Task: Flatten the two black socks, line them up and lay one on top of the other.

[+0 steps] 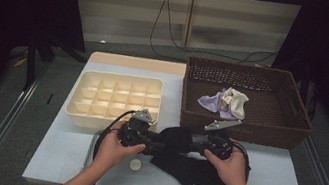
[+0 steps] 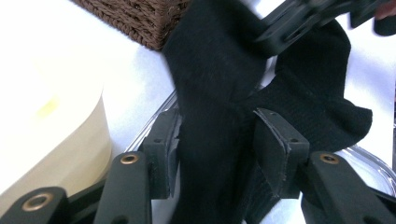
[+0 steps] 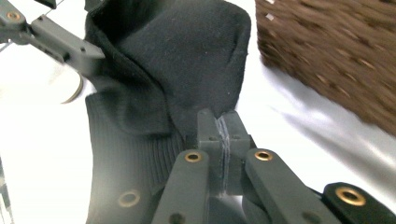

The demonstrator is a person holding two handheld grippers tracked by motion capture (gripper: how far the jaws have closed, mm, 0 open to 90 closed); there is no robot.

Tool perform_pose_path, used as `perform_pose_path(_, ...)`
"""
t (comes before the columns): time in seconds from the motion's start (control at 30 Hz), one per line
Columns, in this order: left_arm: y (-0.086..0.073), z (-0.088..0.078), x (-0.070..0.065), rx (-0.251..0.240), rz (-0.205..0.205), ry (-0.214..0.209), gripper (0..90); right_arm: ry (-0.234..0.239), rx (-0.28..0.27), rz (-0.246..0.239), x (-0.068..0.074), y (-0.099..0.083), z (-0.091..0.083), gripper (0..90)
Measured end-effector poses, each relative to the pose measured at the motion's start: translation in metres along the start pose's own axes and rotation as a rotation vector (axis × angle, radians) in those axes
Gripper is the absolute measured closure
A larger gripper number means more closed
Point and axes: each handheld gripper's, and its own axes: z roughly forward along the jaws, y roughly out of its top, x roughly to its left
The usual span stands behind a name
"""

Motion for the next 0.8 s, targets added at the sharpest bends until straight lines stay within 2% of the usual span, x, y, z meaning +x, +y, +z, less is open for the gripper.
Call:
perform_pose_path(0.13, 0.000, 0.002, -0.003, -0.006, 0.013, 0.002, 46.6, -0.013, 0.012, 0.031, -0.006, -0.016, -0.016, 89.2)
perform_pose_path(0.2, 0.000, 0.004, -0.006, -0.016, 0.010, -0.017, 45.7, -0.017, 0.007, 0.050, -0.009, -0.025, -0.021, 89.1)
perform_pose_path(0.33, 0.002, 0.007, -0.014, -0.008, 0.038, -0.043, 45.7, -0.015, -0.009, 0.071, -0.014, -0.038, -0.026, 89.0)
perform_pose_path(0.43, 0.003, 0.010, -0.019, -0.012, 0.052, -0.085, 46.8, -0.010, -0.009, 0.091, -0.017, -0.044, -0.025, 88.8)
perform_pose_path(0.5, 0.003, 0.012, -0.023, 0.018, 0.079, -0.098, 47.0, -0.013, -0.011, 0.082, -0.018, -0.045, -0.024, 88.7)
perform_pose_path(0.57, 0.000, 0.017, -0.027, 0.015, 0.093, -0.116, 46.5, -0.007, -0.009, 0.090, -0.018, -0.046, -0.024, 88.5)
perform_pose_path(0.6, 0.000, 0.019, -0.029, 0.038, 0.109, -0.122, 46.1, -0.006, -0.012, 0.087, -0.019, -0.046, -0.023, 88.3)
perform_pose_path(0.67, -0.003, 0.025, -0.033, 0.039, 0.124, -0.136, 45.8, -0.002, -0.005, 0.092, -0.019, -0.047, -0.021, 88.1)
perform_pose_path(0.73, -0.005, 0.029, -0.035, 0.097, 0.158, -0.123, 45.5, -0.007, -0.003, 0.092, -0.019, -0.047, -0.020, 88.0)
perform_pose_path(0.8, -0.008, 0.035, -0.036, 0.113, 0.184, -0.111, 46.3, -0.009, -0.003, 0.083, -0.018, -0.046, -0.018, 88.0)
